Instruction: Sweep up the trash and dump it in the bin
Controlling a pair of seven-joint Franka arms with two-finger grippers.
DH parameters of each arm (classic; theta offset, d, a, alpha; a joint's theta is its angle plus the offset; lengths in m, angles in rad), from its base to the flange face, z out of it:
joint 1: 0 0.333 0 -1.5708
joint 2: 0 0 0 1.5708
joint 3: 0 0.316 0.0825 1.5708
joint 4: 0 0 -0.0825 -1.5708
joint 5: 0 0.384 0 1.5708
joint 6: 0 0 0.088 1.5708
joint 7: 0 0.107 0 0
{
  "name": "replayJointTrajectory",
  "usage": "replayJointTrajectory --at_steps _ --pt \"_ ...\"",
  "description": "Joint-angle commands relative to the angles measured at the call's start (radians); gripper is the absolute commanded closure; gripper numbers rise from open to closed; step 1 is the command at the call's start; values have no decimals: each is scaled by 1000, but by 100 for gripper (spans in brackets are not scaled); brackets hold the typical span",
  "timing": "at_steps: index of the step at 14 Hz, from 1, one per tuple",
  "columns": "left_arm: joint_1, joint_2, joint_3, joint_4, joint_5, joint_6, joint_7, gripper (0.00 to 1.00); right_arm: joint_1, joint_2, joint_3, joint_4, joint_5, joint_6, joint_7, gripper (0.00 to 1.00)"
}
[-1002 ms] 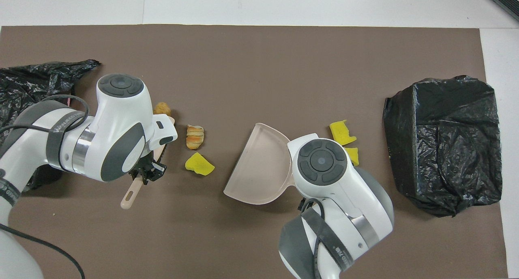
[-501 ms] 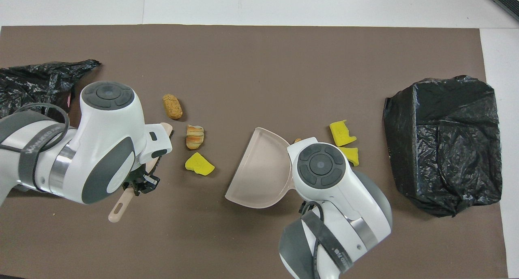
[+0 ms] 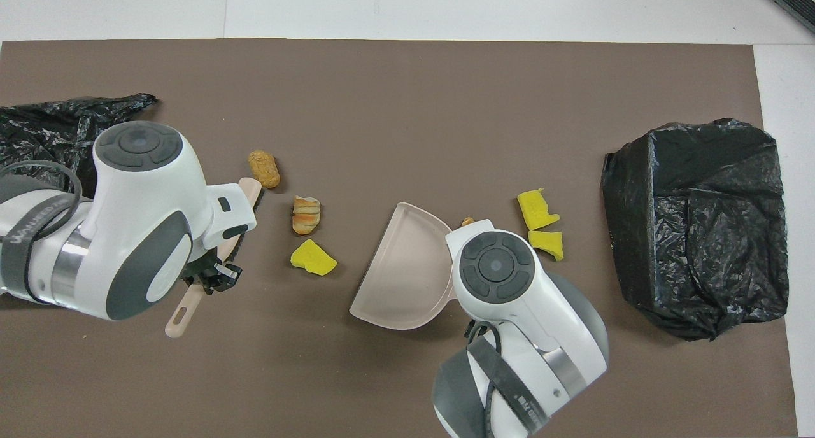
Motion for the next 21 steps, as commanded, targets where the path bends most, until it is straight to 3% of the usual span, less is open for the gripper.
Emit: replayJointTrajectory --at_steps 1,5,7,12,17,21 --pt "56 69 -7 3 61 136 21 100 -1 3 -1 0 28 48 19 100" --pt "64 54 -9 -39 75 141 138 100 27 23 -1 0 33 76 43 100" --pt "29 7 -9 -121 75 142 240 100 29 23 -1 3 33 64 50 100" --pt "-70 -107 -10 -290 73 100 265 100 29 21 -1 3 25 38 53 100" --pt "-235 -202 -18 -401 49 24 118 100 29 21 -1 3 25 36 53 100" --pt "-431 -241 -18 -410 -97 -17 -70 100 29 21 -1 3 25 36 53 100"
